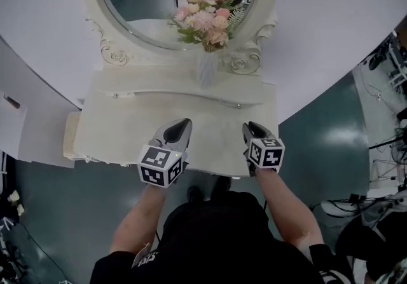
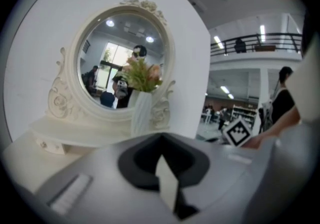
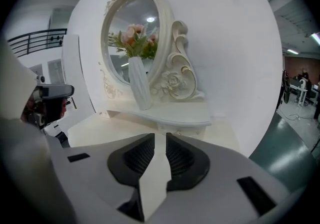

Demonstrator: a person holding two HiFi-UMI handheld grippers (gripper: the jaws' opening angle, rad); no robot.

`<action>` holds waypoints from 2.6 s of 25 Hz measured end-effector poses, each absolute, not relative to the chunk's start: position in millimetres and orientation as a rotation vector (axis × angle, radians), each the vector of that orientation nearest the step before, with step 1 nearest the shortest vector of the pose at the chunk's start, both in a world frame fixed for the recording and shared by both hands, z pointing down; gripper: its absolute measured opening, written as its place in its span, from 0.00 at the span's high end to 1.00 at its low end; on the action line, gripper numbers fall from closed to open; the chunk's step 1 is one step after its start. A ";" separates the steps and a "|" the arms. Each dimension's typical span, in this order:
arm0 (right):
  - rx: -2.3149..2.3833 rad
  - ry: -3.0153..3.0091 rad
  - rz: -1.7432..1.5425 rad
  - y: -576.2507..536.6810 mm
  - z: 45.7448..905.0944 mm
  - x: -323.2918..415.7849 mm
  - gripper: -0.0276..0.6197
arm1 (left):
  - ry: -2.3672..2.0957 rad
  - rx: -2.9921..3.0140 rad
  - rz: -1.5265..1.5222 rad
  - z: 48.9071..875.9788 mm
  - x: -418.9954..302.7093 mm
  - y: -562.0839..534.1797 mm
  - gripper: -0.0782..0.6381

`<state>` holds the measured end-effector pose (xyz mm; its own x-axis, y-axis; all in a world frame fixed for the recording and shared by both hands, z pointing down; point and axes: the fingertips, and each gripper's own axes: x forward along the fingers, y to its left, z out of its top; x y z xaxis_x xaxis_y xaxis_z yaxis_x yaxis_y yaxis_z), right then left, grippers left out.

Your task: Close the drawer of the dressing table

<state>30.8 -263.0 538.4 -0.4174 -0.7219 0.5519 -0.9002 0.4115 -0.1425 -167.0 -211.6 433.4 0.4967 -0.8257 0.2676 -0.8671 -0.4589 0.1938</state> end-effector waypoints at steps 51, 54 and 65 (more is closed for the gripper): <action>1.338 -2.874 0.253 -244.3 319.5 160.0 0.97 | -1.688 2.551 0.169 332.4 -47.5 -229.1 0.88; 1.344 -2.904 0.223 -244.2 301.8 159.9 0.97 | -1.689 2.556 0.162 328.5 -48.8 -229.4 0.88; 1.314 -2.865 0.159 -244.0 305.8 148.5 0.97 | -1.670 2.557 0.157 329.2 -53.0 -233.7 0.88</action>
